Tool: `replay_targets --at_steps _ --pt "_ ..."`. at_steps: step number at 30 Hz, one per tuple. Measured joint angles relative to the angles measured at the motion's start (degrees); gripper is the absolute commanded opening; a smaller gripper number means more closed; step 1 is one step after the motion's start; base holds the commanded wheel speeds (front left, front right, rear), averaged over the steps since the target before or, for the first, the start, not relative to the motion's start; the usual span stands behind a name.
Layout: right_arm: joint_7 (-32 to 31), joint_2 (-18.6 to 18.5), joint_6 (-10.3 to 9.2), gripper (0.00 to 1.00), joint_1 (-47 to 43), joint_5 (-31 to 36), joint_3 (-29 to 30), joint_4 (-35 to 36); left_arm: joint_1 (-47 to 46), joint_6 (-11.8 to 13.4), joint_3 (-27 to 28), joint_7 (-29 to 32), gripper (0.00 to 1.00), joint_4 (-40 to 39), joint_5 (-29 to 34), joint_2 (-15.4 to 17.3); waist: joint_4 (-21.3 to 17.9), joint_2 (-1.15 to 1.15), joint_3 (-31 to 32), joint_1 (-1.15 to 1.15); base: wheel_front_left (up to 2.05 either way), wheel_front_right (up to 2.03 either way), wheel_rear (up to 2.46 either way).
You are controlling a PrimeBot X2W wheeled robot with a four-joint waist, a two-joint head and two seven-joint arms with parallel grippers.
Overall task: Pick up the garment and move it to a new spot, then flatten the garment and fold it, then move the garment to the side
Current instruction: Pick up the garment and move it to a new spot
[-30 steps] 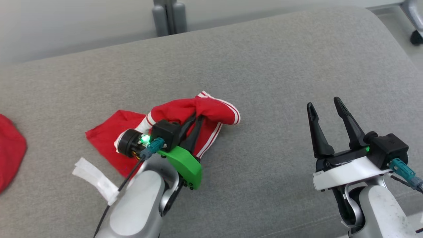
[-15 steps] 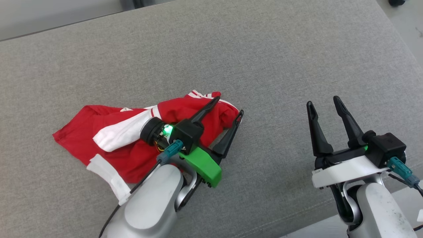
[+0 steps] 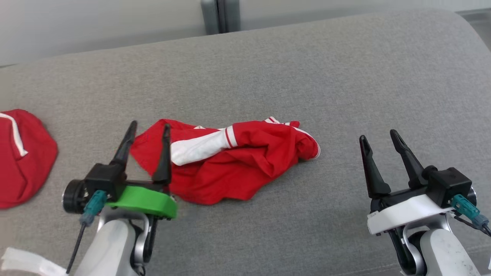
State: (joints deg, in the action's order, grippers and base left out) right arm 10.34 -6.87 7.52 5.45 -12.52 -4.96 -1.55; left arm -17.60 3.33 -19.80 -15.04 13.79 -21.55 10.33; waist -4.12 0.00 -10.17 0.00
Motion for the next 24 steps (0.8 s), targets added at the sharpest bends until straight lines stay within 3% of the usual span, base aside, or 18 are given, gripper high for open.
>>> replay_targets --at_steps 7,24 --pt "-1.47 0.37 0.00 1.00 -2.50 0.08 0.38 0.74 7.31 0.09 6.65 0.00 1.00 -1.80 0.64 2.05 3.75 0.00 4.06 0.00 0.00 0.00 0.00" --pt "-4.24 1.34 0.00 1.00 -8.72 0.51 1.66 2.31 14.64 -3.32 8.59 0.00 1.00 0.51 3.64 0.31 4.08 0.00 10.27 0.00 0.00 0.00 0.00"
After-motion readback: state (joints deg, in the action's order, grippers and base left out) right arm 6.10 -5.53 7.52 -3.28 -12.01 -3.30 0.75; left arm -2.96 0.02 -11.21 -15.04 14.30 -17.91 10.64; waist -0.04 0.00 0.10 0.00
